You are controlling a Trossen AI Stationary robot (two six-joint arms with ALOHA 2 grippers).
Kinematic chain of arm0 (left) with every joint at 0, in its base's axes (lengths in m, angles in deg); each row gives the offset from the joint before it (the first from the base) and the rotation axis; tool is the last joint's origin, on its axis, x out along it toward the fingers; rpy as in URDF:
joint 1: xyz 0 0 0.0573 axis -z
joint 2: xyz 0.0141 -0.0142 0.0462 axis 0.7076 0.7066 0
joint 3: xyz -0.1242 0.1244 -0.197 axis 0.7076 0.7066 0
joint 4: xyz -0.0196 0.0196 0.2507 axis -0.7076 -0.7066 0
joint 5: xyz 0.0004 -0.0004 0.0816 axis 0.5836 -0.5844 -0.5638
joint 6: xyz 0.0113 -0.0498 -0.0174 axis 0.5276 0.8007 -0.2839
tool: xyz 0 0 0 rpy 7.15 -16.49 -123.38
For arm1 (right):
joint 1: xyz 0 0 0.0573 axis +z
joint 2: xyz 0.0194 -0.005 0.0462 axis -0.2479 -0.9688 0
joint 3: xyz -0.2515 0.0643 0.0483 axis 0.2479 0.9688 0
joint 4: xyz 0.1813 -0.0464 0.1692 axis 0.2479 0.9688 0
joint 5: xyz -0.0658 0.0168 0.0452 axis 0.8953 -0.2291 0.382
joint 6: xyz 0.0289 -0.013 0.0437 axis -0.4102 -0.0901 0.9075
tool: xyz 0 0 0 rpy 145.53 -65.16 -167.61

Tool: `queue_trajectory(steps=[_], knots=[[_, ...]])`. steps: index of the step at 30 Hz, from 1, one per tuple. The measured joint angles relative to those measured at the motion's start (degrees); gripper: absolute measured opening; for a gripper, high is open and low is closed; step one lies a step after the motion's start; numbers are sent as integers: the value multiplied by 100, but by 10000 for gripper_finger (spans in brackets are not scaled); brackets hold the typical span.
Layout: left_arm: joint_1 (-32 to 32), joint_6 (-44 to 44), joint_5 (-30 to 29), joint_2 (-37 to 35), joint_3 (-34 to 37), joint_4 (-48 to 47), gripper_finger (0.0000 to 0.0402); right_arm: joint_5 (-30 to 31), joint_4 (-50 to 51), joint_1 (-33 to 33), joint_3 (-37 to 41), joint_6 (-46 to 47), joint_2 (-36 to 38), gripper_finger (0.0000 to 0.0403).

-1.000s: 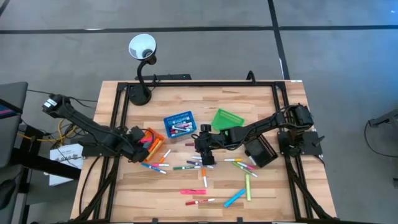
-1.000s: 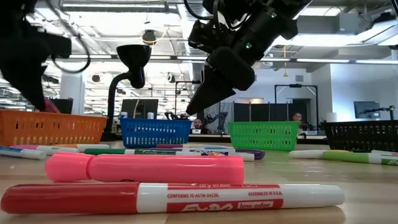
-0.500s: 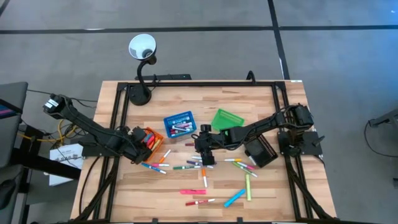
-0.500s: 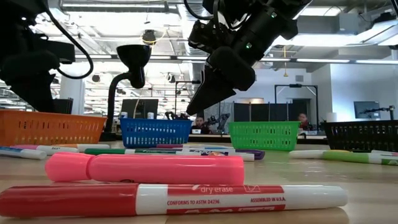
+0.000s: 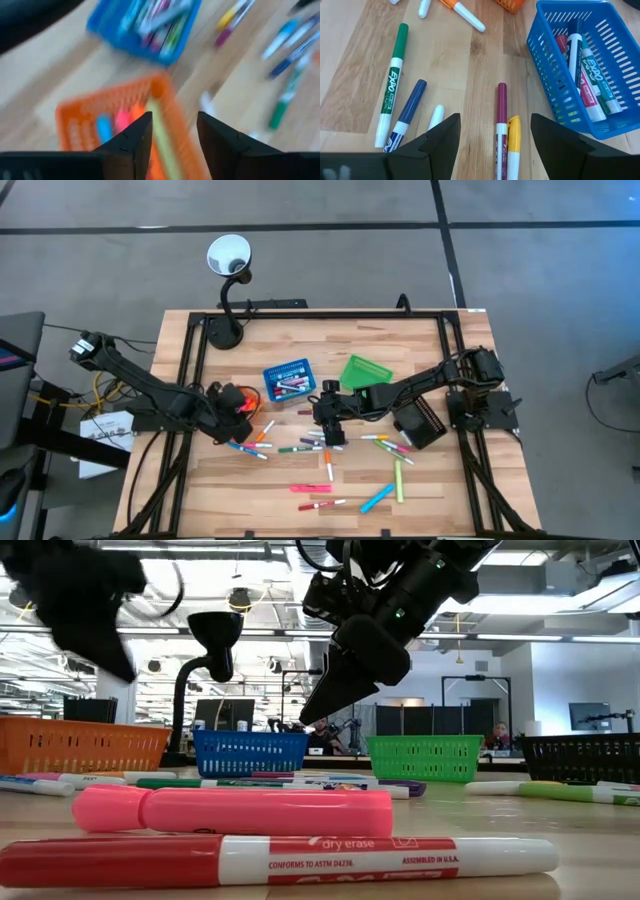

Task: Pick & Place Markers
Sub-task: Put the bottom pink highlighter pen into the orange basket

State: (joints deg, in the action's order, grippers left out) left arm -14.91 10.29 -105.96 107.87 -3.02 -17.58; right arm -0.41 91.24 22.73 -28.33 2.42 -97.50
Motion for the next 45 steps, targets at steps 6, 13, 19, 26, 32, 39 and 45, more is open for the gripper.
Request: queue_trajectory(steps=[6,13,19,26,32,39,45], knots=[[0,-1735,-385,43,-12,1851,134,-9,-5,3,0,2,0,234],[0,-2522,155,388,314,3282,128,-50,-35,83,0,190,0,234],[-2,-2520,263,1068,565,4147,127,-273,-72,240,0,200,0,234],[0,-2836,1230,1992,577,5727,127,-308,-193,393,0,104,0,234],[33,-3340,1807,2725,573,7111,127,-304,-150,387,0,104,0,234],[403,-3438,1874,3489,573,7718,127,-302,-147,337,0,102,0,234],[741,-3513,1731,3978,401,8094,127,-301,-164,305,0,103,0,234]])
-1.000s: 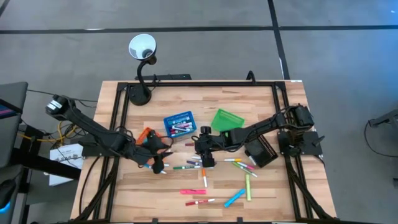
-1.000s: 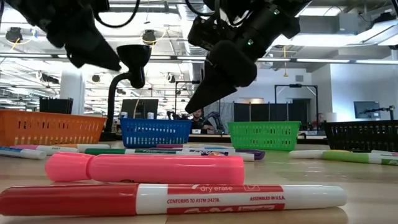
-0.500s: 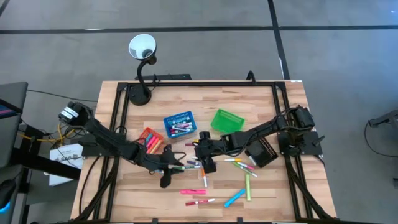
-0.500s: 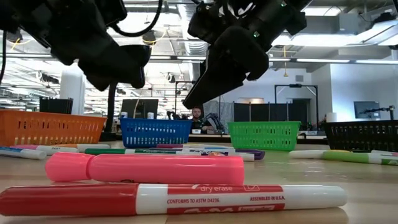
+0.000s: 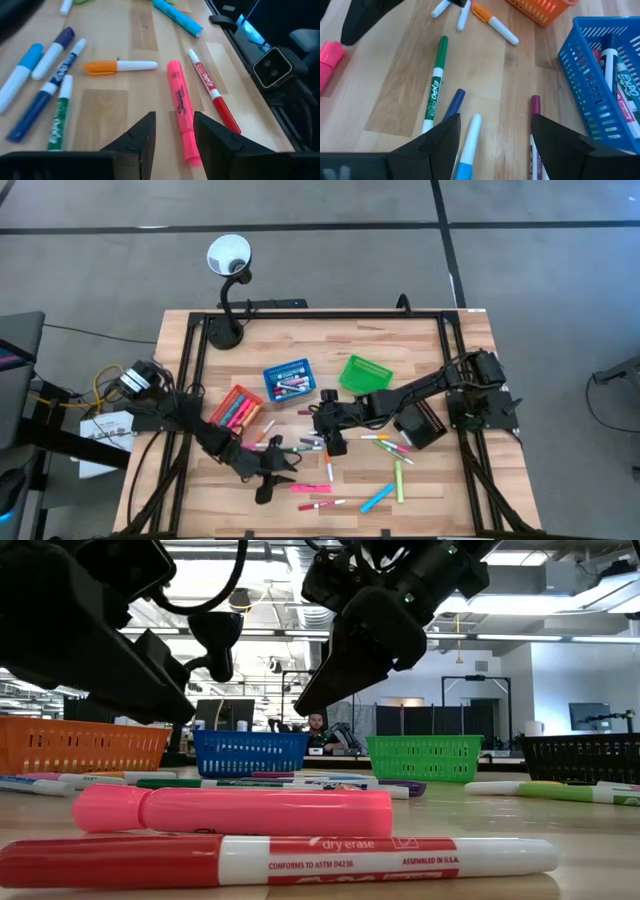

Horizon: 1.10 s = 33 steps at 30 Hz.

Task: Pick & Place Markers
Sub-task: Put the bottom pink highlighter pen into the orange basket

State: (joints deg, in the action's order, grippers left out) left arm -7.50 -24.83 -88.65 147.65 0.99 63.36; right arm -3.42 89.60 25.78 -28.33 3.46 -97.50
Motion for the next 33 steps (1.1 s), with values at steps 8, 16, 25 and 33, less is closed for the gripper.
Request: queue_trajectory(steps=[8,16,25,33], knots=[[85,-218,-50,806,-531,33,127,-1,-2,10,0,-1,0,234],[85,-162,-49,1079,-720,110,127,-7,-22,10,0,1,0,234],[135,85,-46,1362,-715,180,127,-11,-15,11,0,1,0,234],[104,-65,-160,1366,-711,127,92,-22,-17,12,0,1,0,234]])
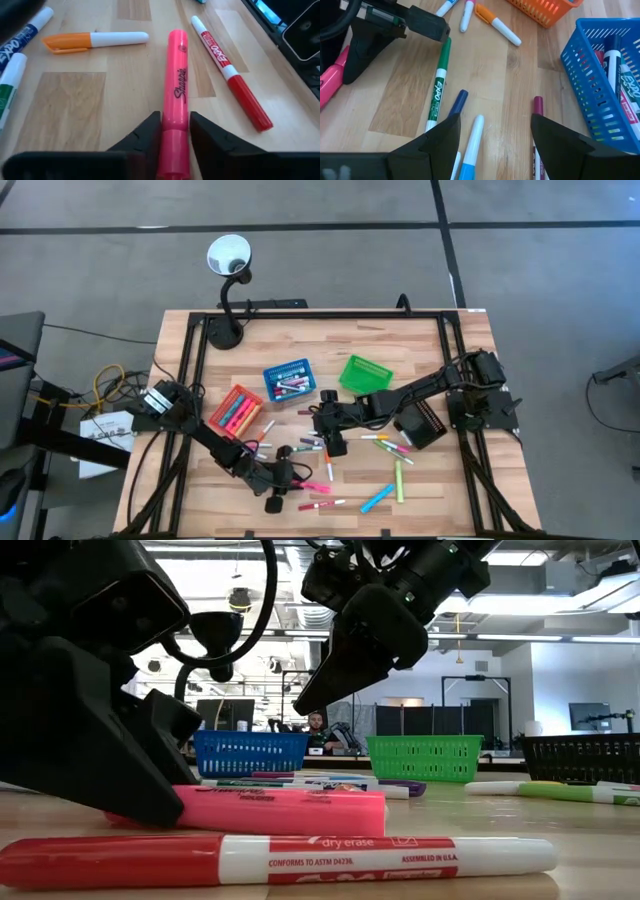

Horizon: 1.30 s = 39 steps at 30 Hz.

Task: Pick & Place Markers
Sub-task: Put the bottom pink highlighter pen into the orange basket

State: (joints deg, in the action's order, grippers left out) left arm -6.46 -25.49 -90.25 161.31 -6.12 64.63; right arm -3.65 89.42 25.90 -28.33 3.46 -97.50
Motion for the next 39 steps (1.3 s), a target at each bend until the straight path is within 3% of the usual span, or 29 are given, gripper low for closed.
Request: queue_trajectory(steps=[3,11,16,25,32,39], knots=[[-21,11,2,-12,2,-1,62,2,-2,0,0,0,0,234],[-10,-7,-9,-874,15,-694,77,2,-2,-4,0,-2,0,234],[85,159,-333,-2036,17,-2590,71,2,-2,-4,0,-2,0,234],[196,1463,-1487,-4291,67,-5949,79,7,-15,-2,0,-2,0,234],[185,2180,-1847,-5419,730,-6696,68,13,-26,-2,0,139,0,234],[184,2801,-2079,-5862,1386,-6837,73,12,84,48,2,498,66,234]])
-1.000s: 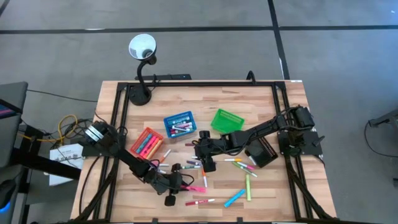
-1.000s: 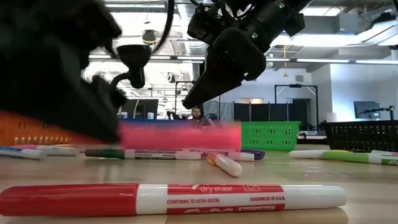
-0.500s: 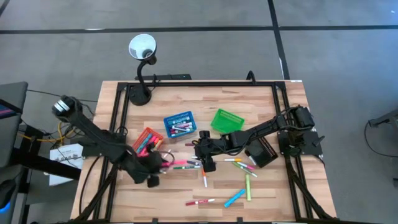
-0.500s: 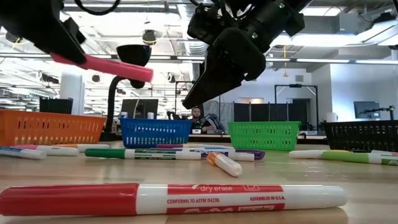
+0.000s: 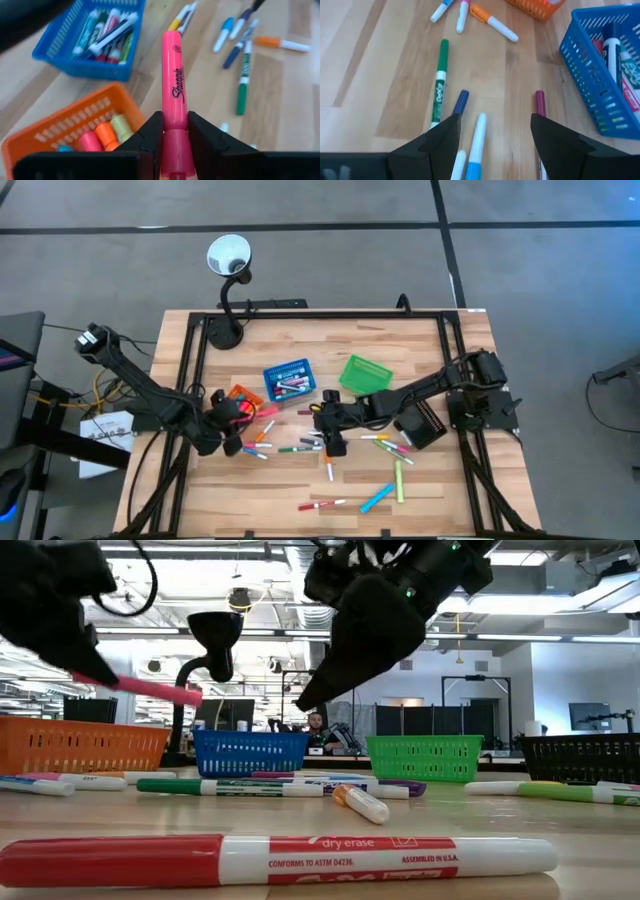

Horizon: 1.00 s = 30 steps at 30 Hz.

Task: Pick & Place Markers
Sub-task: Put the bottom pink highlighter pen into the orange basket

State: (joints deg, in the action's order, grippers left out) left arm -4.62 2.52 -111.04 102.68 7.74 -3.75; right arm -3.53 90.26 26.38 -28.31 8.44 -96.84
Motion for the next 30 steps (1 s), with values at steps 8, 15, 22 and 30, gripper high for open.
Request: queue_trajectory(steps=[8,15,22,30], knots=[[-4,387,-124,-42,87,-356,72,-12,276,322,-302,-18,157,234],[-2,1061,-106,-46,87,-915,71,-7,369,369,-315,-48,157,234],[-2,1301,-48,-46,87,-1035,71,3,414,365,-315,-48,157,234],[0,2045,422,-45,85,-1407,71,3,425,365,-315,-48,157,234]])
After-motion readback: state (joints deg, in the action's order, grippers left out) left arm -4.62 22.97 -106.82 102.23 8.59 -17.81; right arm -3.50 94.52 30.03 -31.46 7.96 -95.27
